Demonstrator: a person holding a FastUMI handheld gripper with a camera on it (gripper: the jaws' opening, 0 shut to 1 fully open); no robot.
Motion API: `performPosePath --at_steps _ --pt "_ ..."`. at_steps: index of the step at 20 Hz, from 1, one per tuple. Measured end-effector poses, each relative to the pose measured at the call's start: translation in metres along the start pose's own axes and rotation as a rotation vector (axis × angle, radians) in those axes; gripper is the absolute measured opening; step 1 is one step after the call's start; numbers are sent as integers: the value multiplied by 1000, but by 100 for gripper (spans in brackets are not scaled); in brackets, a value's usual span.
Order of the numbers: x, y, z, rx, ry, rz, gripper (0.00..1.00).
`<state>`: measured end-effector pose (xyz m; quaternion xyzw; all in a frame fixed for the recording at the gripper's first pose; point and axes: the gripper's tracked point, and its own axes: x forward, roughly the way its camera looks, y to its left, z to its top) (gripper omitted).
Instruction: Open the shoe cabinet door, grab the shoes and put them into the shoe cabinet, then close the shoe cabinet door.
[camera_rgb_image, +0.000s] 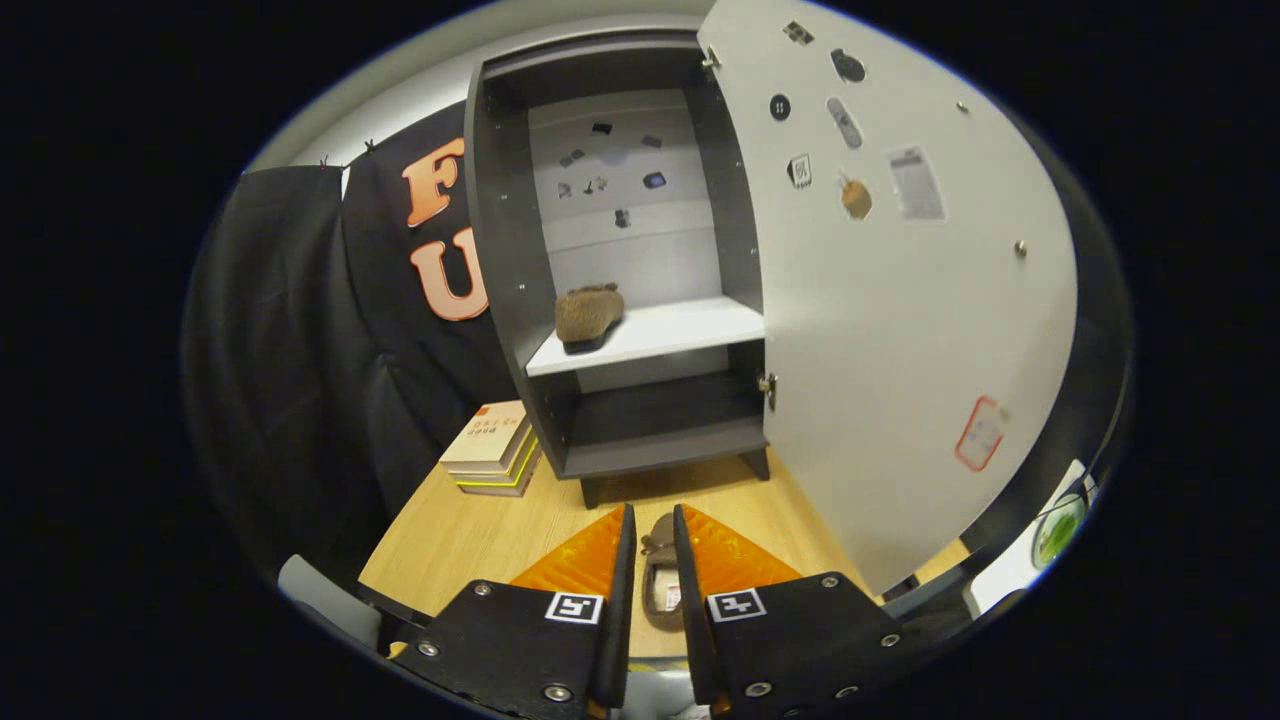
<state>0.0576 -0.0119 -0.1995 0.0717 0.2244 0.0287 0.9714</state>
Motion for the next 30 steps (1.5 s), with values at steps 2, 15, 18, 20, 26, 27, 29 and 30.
performPosePath --at_steps 2,15,18,20,26,27,29,30 --pt "19 5 -24 8 49 5 24" --pt "139 15 -171 59 357 22 28" --pt "162 9 -195 56 410 4 28" --pt "174 9 -201 62 420 2 28" --pt "199 7 -215 85 465 8 28" --pt "202 8 -216 92 471 14 28" --pt "209 10 -219 93 475 16 28" --pt "211 10 -222 80 475 10 28"
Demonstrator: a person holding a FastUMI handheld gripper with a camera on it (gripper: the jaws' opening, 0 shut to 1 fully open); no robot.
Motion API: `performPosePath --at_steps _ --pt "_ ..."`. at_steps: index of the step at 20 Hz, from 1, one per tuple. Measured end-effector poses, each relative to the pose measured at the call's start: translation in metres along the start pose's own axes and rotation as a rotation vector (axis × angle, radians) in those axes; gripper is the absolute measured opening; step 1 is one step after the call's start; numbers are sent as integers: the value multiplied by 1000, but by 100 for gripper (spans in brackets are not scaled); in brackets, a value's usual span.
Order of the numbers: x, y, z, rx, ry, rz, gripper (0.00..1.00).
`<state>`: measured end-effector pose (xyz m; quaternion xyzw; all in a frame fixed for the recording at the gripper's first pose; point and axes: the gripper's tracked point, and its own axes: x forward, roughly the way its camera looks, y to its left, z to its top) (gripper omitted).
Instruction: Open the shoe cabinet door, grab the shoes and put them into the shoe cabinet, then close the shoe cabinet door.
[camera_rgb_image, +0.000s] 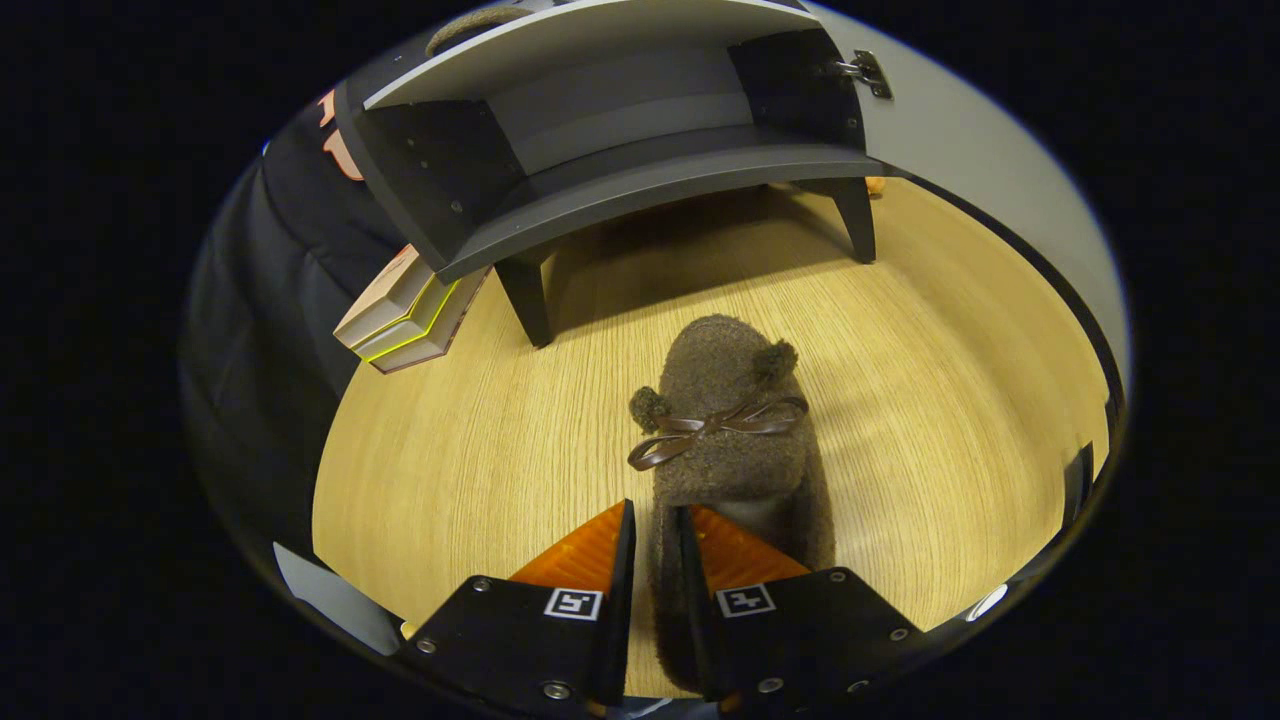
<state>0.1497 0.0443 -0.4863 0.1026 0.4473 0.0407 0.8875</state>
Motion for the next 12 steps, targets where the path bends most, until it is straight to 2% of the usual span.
performPosePath --at_steps 1,2,4,6,8,12 --pt "2 -3 1 -15 -7 -17 27" --pt "5 -8 2 -26 -19 -42 23" --pt "8 -8 0 -7 -25 -36 10" --pt "7 -8 1 -5 -34 -24 10" --pt "3 -8 3 -25 -52 -19 5" --pt "-18 -15 17 -53 -108 -49 1"
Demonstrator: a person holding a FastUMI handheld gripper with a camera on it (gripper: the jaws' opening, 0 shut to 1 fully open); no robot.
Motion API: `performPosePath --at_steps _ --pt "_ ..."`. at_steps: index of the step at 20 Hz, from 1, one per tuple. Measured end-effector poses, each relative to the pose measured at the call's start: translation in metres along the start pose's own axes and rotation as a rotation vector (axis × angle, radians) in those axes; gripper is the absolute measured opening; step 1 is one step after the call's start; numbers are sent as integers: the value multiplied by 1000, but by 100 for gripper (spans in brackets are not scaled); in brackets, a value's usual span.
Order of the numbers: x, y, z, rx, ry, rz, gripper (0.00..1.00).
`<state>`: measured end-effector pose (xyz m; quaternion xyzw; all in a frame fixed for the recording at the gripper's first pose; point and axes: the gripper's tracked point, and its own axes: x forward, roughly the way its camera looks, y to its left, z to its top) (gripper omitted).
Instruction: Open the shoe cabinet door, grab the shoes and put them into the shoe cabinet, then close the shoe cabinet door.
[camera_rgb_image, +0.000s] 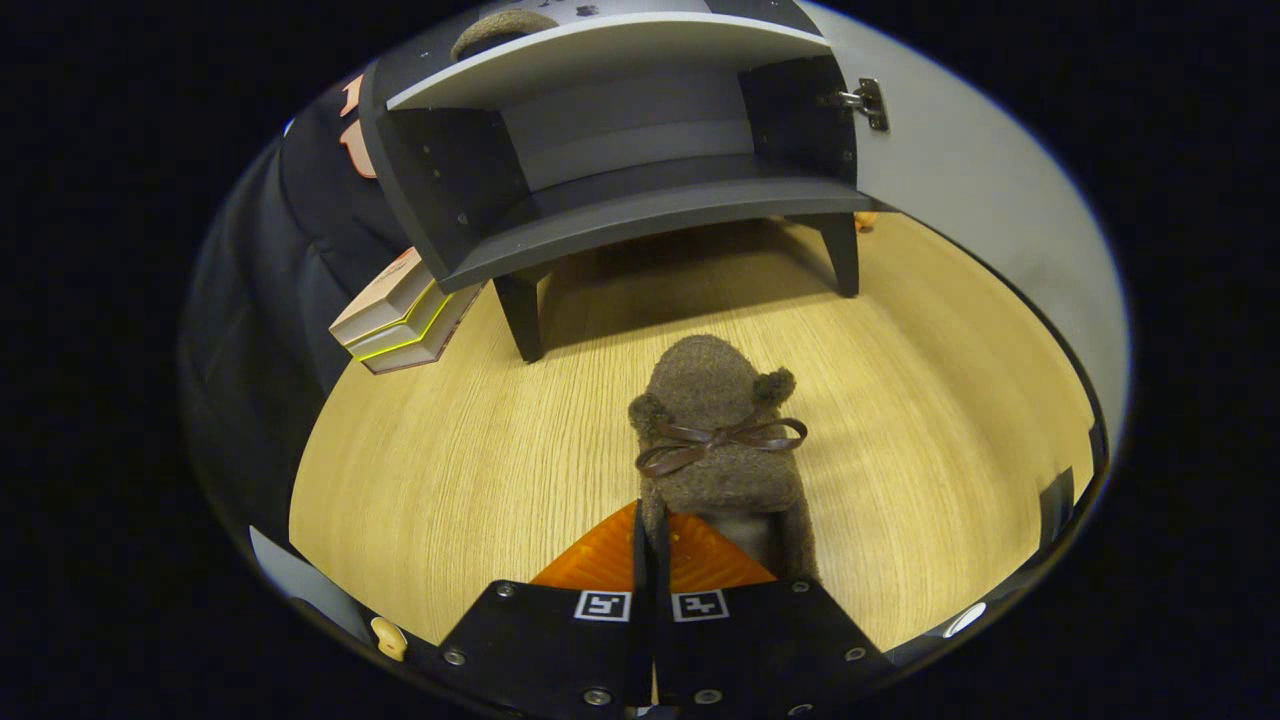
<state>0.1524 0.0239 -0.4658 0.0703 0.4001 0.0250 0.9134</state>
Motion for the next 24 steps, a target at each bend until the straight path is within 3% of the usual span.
performPosePath --at_steps 16,24 --pt "-137 6 124 -48 -225 49 1" --pt "-172 11 197 -109 -331 56 1"
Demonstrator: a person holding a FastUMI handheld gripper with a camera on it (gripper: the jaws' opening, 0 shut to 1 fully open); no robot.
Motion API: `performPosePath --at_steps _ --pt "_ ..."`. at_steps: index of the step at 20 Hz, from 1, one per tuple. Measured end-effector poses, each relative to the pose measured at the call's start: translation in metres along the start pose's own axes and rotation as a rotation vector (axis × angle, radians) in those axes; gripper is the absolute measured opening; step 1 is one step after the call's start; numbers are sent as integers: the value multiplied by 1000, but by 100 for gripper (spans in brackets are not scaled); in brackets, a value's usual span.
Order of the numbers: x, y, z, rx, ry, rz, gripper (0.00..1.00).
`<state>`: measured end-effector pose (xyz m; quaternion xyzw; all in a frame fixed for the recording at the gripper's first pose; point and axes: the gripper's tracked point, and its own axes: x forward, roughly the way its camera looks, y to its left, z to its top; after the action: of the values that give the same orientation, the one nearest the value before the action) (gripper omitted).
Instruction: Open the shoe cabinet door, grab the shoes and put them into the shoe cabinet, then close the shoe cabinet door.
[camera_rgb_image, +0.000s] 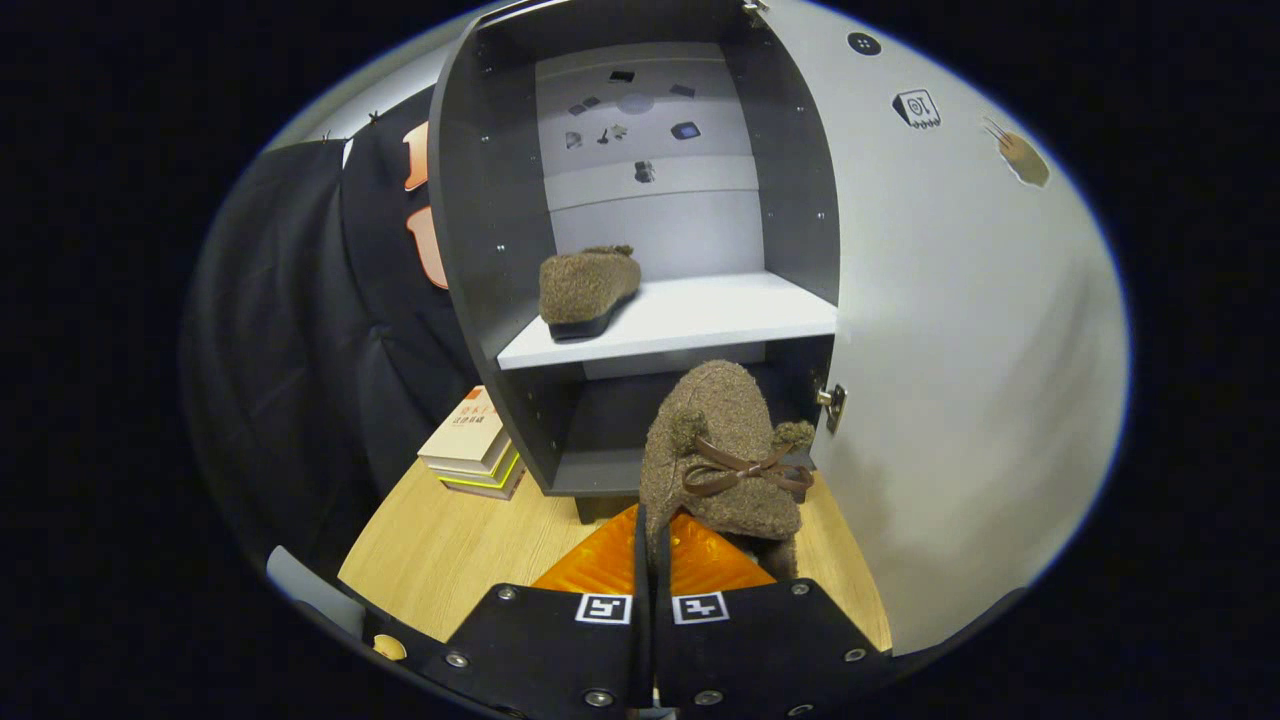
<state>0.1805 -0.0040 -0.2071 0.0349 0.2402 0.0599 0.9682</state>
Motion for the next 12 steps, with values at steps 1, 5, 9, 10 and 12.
performPosePath --at_steps 1,5,9,10,12 --pt "0 -1 9 -11 -10 -1 1" --pt "6 -5 51 -52 -42 -1 1" --pt "24 -10 90 -88 -61 -4 1" --pt "30 -11 97 -94 -60 -4 1" --pt "46 -13 114 -105 -64 -3 1"
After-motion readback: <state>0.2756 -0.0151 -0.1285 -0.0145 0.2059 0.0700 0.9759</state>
